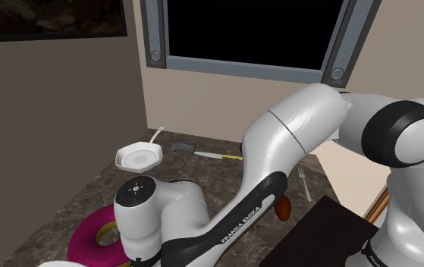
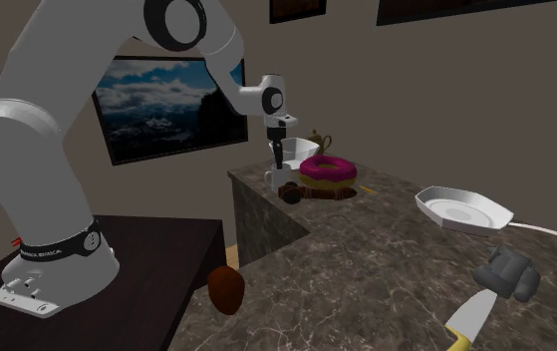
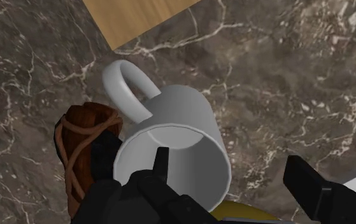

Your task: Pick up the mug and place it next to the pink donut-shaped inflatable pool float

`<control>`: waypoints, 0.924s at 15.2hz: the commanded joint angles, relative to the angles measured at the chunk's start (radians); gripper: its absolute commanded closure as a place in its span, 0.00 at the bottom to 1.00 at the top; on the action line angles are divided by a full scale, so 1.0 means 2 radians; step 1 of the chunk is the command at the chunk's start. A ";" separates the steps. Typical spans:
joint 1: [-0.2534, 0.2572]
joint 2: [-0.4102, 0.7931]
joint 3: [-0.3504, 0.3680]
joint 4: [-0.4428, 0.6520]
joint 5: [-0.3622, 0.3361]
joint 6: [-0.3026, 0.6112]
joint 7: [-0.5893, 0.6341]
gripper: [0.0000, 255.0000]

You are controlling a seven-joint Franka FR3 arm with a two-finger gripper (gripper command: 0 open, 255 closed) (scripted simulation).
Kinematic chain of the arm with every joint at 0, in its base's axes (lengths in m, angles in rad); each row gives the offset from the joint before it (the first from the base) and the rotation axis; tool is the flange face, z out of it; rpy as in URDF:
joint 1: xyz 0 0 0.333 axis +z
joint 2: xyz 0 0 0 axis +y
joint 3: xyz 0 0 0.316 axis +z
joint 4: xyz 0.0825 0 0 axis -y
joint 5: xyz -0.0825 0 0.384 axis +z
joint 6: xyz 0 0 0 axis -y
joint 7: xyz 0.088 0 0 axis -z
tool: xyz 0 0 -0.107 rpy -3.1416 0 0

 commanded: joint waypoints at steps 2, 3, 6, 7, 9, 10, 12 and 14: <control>0.000 0.000 0.000 0.000 0.000 0.000 0.000 0.00; -0.002 -0.012 0.003 -0.001 0.004 -0.010 -0.002 0.00; -0.006 -0.042 0.012 0.000 0.016 -0.040 -0.009 0.00; -0.006 -0.042 0.012 0.000 0.016 -0.040 -0.009 0.00; -0.006 -0.042 0.012 0.000 0.016 -0.040 -0.009 0.00; -0.006 -0.042 0.012 0.000 0.016 -0.040 -0.009 0.00; -0.006 -0.042 0.012 0.000 0.016 -0.040 -0.009 0.00; -0.006 -0.042 0.012 0.000 0.016 -0.040 -0.009 0.00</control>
